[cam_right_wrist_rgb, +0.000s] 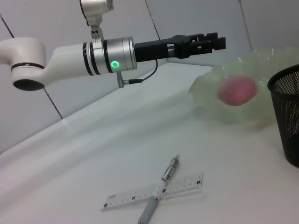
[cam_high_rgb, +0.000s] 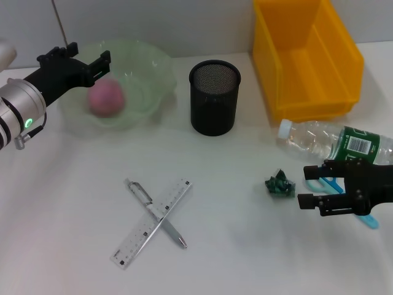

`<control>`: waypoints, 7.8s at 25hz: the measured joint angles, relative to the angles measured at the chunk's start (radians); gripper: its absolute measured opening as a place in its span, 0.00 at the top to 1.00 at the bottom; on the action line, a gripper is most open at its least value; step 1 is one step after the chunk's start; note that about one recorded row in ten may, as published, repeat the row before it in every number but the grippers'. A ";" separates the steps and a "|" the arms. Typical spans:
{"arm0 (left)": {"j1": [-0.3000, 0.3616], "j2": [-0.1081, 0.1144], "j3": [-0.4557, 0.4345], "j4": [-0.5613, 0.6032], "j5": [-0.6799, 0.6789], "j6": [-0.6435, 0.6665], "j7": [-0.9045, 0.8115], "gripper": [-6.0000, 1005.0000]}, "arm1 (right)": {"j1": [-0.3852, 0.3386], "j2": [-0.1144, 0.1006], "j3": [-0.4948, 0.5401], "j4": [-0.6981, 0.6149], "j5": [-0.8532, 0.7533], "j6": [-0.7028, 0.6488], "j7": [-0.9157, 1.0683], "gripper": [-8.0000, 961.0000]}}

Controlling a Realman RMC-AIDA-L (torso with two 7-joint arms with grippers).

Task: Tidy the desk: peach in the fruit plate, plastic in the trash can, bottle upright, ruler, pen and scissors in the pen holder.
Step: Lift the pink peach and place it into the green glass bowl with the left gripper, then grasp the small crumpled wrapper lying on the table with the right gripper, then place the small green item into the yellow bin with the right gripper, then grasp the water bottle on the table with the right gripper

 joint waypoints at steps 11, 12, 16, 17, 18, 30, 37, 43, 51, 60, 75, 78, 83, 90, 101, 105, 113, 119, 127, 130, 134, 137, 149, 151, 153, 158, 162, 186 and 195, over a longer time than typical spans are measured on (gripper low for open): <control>0.029 0.019 0.046 0.041 0.018 0.100 -0.149 0.17 | 0.000 0.000 0.003 0.000 0.000 0.000 0.000 0.18; 0.047 0.028 0.061 0.064 0.034 0.148 -0.204 0.17 | 0.000 0.000 0.003 0.000 0.000 0.000 0.000 0.18; 0.134 0.076 0.075 0.181 0.170 0.389 -0.409 0.17 | 0.002 0.002 0.004 0.000 0.000 0.000 0.000 0.18; 0.134 0.076 0.075 0.181 0.170 0.389 -0.409 0.17 | 0.003 0.002 0.005 0.000 0.000 0.000 0.000 0.18; 0.144 0.083 0.073 0.196 0.191 0.423 -0.434 0.17 | 0.005 0.002 0.006 0.000 0.000 0.000 0.000 0.18; 0.183 0.120 0.067 0.264 0.644 0.824 -0.538 0.17 | 0.022 0.000 0.000 -0.005 0.000 -0.004 0.007 0.18; 0.198 0.090 0.015 0.270 0.721 0.816 -0.507 0.17 | 0.078 0.001 -0.024 -0.107 -0.001 -0.027 0.142 0.18; 0.209 0.081 -0.035 0.273 0.723 0.829 -0.483 0.17 | 0.185 -0.004 -0.228 -0.386 -0.048 -0.050 0.501 0.18; 0.211 0.076 -0.040 0.273 0.724 0.819 -0.481 0.17 | 0.360 -0.001 -0.446 -0.494 -0.321 -0.039 0.731 0.18; 0.211 0.070 -0.049 0.271 0.724 0.808 -0.481 0.17 | 0.414 0.055 -0.607 -0.426 -0.491 0.049 0.725 0.18; 0.210 0.067 -0.057 0.264 0.724 0.794 -0.482 0.18 | 0.416 0.070 -0.724 -0.228 -0.491 0.212 0.702 0.19; 0.210 0.067 -0.059 0.264 0.724 0.793 -0.481 0.18 | 0.417 0.070 -0.729 -0.204 -0.492 0.238 0.697 0.19; 0.210 0.064 -0.061 0.262 0.724 0.793 -0.481 0.18 | 0.419 0.069 -0.740 -0.179 -0.492 0.272 0.695 0.19; 0.210 0.060 -0.061 0.262 0.724 0.792 -0.481 0.18 | 0.420 0.072 -0.757 -0.158 -0.483 0.285 0.694 0.19; 0.210 0.060 -0.066 0.261 0.724 0.791 -0.481 0.18 | 0.413 0.074 -0.793 -0.158 -0.478 0.289 0.692 0.28; 0.210 0.060 -0.073 0.261 0.724 0.789 -0.481 0.18 | 0.401 0.074 -0.789 -0.187 -0.478 0.291 0.689 0.35; 0.210 0.060 -0.074 0.261 0.724 0.788 -0.481 0.18 | 0.367 0.071 -0.764 -0.314 -0.440 0.248 0.688 0.55; 0.210 0.060 -0.074 0.261 0.724 0.780 -0.481 0.18 | 0.365 0.070 -0.690 -0.405 -0.413 0.174 0.691 0.59; 0.210 0.060 -0.074 0.263 0.724 0.779 -0.481 0.18 | 0.365 0.068 -0.608 -0.509 -0.381 0.146 0.717 0.66; 0.210 0.060 -0.074 0.262 0.724 0.779 -0.481 0.18 | 0.365 0.067 -0.537 -0.559 -0.377 0.167 0.745 0.67; 0.210 0.059 -0.074 0.261 0.724 0.778 -0.481 0.18 | 0.363 0.060 -0.446 -0.611 -0.380 0.251 0.802 0.69; 0.210 0.059 -0.074 0.261 0.724 0.778 -0.481 0.18 | 0.356 0.048 -0.397 -0.611 -0.393 0.353 0.860 0.71; 0.210 0.056 -0.074 0.261 0.724 0.780 -0.481 0.18 | 0.434 -0.003 -0.373 -0.240 -0.502 0.702 0.926 0.80; 0.210 0.055 -0.074 0.261 0.724 0.780 -0.481 0.18 | 0.450 -0.007 -0.374 -0.184 -0.503 0.734 0.924 0.73; 0.209 0.055 -0.074 0.261 0.724 0.780 -0.481 0.18 | 0.457 -0.008 -0.377 -0.164 -0.504 0.747 0.922 0.66; 0.209 0.055 -0.074 0.261 0.724 0.780 -0.481 0.18 | 0.457 -0.006 -0.379 -0.159 -0.504 0.750 0.920 0.52; 0.209 0.055 -0.074 0.261 0.724 0.780 -0.481 0.18 | 0.451 -0.007 -0.378 -0.159 -0.499 0.751 0.920 0.43; 0.224 0.058 -0.074 0.267 0.723 0.785 -0.489 0.18 | 0.385 -0.026 -0.382 -0.653 -0.594 -0.066 0.766 0.21; 0.225 0.058 -0.096 0.270 0.718 0.786 -0.498 0.18 | 0.393 -0.022 -0.425 -0.563 -0.690 -0.069 0.692 0.21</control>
